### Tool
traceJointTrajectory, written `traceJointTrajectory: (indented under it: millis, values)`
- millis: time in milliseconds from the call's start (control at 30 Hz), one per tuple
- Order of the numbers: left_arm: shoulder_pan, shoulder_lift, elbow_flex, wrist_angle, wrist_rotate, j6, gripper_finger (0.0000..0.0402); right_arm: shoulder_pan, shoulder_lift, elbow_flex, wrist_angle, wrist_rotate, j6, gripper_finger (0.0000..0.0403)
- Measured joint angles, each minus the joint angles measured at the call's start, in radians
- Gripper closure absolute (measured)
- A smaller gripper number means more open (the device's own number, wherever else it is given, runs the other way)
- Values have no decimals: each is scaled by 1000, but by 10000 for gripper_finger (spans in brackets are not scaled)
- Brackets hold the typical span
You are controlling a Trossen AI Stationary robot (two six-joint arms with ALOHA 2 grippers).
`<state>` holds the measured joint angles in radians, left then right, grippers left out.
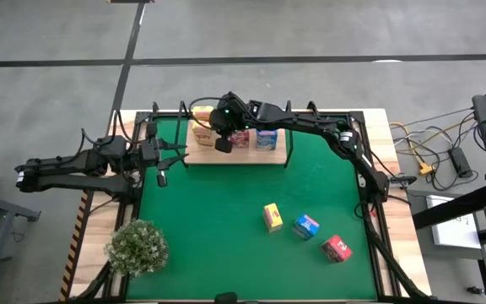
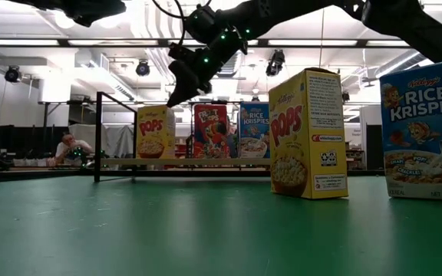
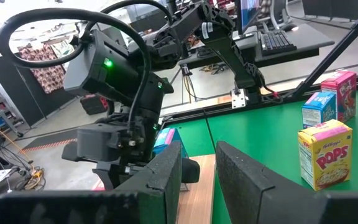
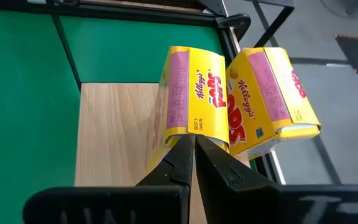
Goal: Stack cereal on shelf
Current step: Put the bottom yellow cereal box on the shelf aligned with the other yellow cereal box
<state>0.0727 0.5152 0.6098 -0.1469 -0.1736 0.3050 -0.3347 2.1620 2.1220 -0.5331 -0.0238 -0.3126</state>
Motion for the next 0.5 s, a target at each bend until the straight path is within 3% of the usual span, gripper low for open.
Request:
traceJointTrajectory:
  millis: [267, 500]
  values:
    - [0, 0, 0, -2, 0, 0, 318, 0, 0, 0, 40, 0, -104, 394]
    - [0, 0, 0, -3, 0, 0, 318, 0, 0, 0, 68, -2, -63, 394]
